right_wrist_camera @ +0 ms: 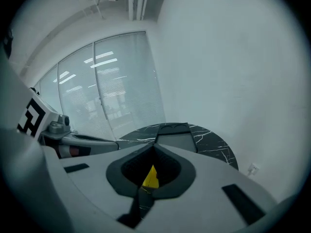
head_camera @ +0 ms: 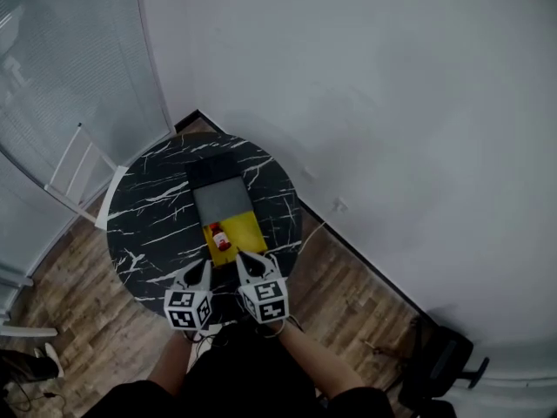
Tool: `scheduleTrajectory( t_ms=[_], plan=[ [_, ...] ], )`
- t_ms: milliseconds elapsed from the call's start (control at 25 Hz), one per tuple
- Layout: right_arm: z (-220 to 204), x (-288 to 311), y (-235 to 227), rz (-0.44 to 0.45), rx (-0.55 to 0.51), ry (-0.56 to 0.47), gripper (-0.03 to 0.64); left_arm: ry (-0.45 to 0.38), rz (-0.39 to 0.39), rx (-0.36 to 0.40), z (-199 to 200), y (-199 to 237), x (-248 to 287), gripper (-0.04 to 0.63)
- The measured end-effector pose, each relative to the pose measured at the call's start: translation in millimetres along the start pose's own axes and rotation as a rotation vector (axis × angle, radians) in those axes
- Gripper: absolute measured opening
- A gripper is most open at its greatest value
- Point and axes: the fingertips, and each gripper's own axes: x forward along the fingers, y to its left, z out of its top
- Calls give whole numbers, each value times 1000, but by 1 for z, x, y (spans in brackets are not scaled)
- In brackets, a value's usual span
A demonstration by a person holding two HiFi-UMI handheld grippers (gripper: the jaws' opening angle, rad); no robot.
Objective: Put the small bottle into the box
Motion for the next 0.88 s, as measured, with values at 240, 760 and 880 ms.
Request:
scheduleTrajectory(
  t_ms=[240, 760, 880],
  plan=[
    [32, -19, -2, 17, -59, -86, -6, -54, 24, 39, 21, -11, -9, -2],
    [97, -106, -31, 99, -148, -255, -6, -229, 94, 137, 80, -89, -32, -2],
    [111, -124, -39, 99, -187, -308, -6, -275, 107, 146, 89, -107, -39, -2]
  ],
)
